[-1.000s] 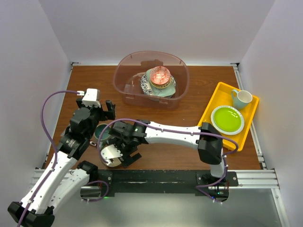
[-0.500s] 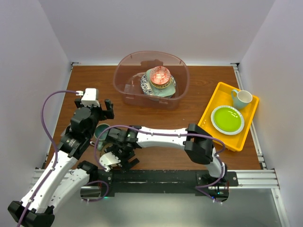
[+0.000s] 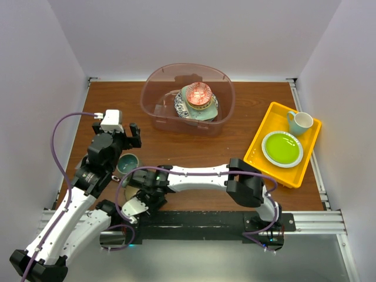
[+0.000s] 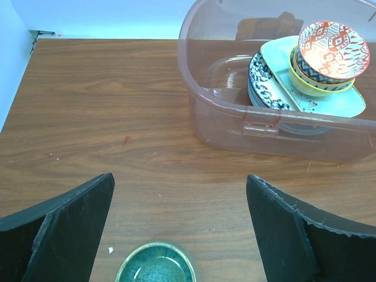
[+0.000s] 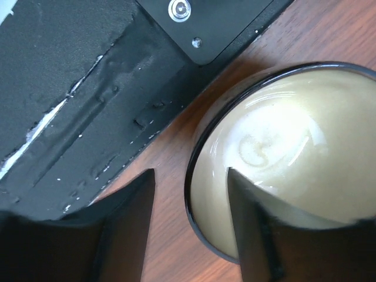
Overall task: Place the mixed dishes into the plastic bin
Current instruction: Pick up the bowl from the center of the board.
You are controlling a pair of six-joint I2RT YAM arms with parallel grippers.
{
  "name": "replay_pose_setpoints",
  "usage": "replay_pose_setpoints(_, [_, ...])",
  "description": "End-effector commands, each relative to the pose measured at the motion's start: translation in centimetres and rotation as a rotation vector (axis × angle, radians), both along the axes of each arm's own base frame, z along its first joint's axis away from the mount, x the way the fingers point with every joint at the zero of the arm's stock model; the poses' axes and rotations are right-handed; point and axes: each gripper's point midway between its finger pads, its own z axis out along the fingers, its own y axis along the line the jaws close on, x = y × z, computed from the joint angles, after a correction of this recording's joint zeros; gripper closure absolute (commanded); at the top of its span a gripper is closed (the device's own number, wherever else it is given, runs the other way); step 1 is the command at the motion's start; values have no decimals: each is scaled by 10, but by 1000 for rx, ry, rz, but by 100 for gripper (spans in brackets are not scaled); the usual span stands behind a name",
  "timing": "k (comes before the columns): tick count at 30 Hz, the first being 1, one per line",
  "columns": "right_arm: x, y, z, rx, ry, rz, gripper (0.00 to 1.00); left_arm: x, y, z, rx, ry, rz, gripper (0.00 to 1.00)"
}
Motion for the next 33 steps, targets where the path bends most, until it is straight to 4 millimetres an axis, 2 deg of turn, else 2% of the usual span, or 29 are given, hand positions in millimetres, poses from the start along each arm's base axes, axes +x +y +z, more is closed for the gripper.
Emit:
replay_pose_setpoints(1, [2, 1, 2, 16, -25, 11, 60, 2, 4, 8, -10, -33, 25, 0])
replay_pose_setpoints(5, [-3, -5, -1, -2, -4, 31, 78, 2, 4, 8, -12, -33, 25, 0])
replay_pose_setpoints(12, [-7, -18, 1, -16, -4, 62, 99, 2, 4, 7, -8, -29, 25, 0])
replay_pose_setpoints(21, [-5, -37, 19, -20, -29, 57, 100, 3, 3, 6, -9, -27, 19, 0])
replay_pose_setpoints(29, [-11, -64, 29, -71, -30, 110, 100, 3, -1, 6, -17, -28, -3, 0])
replay_pose_setpoints(33, [-8, -76, 32, -79, -55, 106, 100, 3, -4, 6, -22, -26, -15, 0])
